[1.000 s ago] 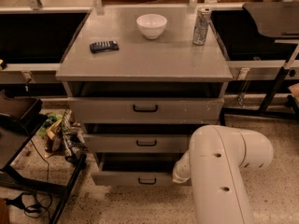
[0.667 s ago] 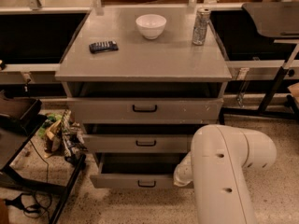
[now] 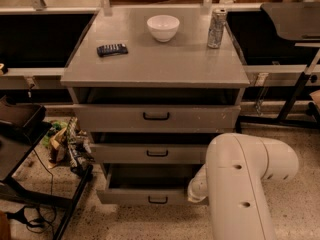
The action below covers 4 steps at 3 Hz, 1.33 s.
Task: Open bottom drawer
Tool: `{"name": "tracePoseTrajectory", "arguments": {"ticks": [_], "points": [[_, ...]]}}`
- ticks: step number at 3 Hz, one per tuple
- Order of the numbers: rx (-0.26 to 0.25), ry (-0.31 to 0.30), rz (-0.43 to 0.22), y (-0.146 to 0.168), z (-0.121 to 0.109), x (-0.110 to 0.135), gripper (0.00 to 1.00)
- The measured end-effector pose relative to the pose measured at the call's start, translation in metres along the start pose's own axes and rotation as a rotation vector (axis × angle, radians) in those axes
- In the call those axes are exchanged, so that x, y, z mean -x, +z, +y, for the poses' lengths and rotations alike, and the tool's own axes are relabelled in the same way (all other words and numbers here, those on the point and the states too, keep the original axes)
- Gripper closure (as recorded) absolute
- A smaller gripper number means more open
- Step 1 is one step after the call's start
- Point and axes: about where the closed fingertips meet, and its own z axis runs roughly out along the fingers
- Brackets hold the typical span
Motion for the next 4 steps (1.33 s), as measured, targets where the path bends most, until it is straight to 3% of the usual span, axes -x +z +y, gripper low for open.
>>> {"name": "tracePoseTrajectory", "arguments": {"ticks": [2, 4], "points": [[0.007, 0.003, 0.019, -0.0017, 0.0078, -0.0028, 1.00], [0.007, 0.003, 0.019, -0.0016, 0.0079, -0.0027, 0.58]]}}
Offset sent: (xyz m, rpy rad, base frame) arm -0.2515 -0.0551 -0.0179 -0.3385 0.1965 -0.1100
